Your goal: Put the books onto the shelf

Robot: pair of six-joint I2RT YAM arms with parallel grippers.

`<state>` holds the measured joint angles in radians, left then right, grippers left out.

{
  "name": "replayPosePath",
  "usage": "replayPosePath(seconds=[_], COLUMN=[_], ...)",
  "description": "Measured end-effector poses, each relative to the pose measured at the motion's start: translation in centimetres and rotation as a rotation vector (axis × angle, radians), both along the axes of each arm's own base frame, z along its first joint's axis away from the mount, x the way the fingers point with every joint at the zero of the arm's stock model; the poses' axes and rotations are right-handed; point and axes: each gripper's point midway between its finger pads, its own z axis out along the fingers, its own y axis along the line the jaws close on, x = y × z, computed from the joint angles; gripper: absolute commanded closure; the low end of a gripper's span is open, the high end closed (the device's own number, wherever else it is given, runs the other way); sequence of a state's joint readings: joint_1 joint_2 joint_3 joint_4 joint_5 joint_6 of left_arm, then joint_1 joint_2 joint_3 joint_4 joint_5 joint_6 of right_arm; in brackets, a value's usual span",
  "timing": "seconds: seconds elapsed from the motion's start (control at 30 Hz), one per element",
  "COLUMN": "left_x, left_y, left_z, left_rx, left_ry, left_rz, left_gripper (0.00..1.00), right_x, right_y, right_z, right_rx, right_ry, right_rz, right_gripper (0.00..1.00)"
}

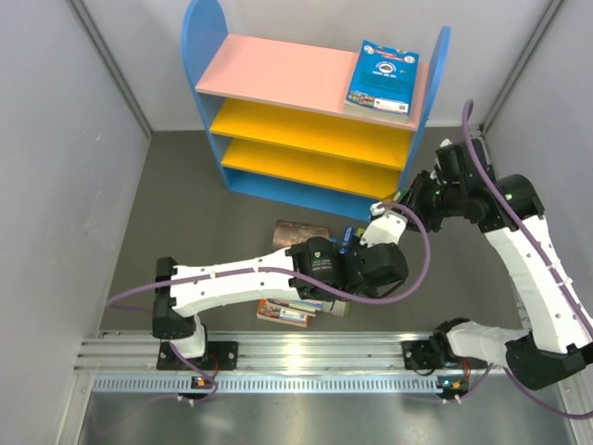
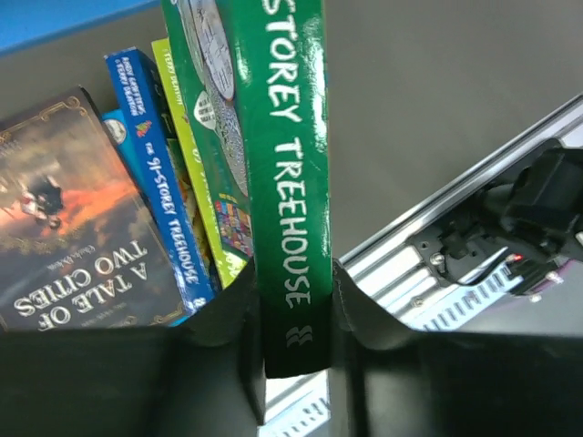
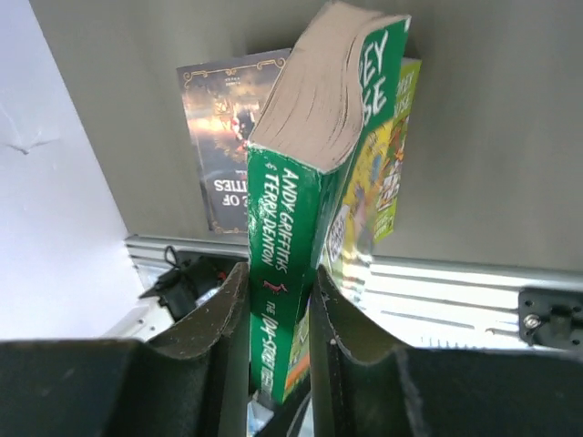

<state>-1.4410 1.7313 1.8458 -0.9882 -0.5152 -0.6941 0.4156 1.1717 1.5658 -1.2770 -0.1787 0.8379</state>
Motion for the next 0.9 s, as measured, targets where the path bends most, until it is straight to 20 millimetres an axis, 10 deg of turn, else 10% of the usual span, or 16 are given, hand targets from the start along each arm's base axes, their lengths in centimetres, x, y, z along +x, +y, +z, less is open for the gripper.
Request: replayPosePath(seconds=[0.07,0.2,0.3,0.47,0.6,0.9], left_x=[0.2,0.4,1.2,5.4,8.6,9.5], left_y=[0.3,0.4,2.0,9.8,16.0,15.9], left_z=[-0.1,0.0,-1.2,-1.6,2.8,10.8], left_rx=[0.013,0.001,-0.021,-0.153,-0.412,-0.843], left_ry=[-0.011,-0.011,0.056,0.175,0.171,0.204], left_rz=[0.011,0.024,0.032,0.167,0.283,0.097], left_gripper=[1.0,1.0,1.0,1.0,1.0,1.0], right_x=[-0.1,-0.3,-1.3,-2.3,-3.3,-4.5], right_y=[-0.1,0.1,0.2,-0.7,-1.2,-1.5], right_z=[0.0,0.2,1.7,6.8,9.9,8.0], right_rx=[0.005,0.022,0.068,0.121,0.157,0.163], right_ry=[0.012,0.013,-0.017,-0.157,-0.261,-0.214], right_rz=[-0.014,-0.011,0.006,-0.003,-0.007,-0.012], right_gripper=[1.0,0.24,0.11,0.07,0.07,0.08])
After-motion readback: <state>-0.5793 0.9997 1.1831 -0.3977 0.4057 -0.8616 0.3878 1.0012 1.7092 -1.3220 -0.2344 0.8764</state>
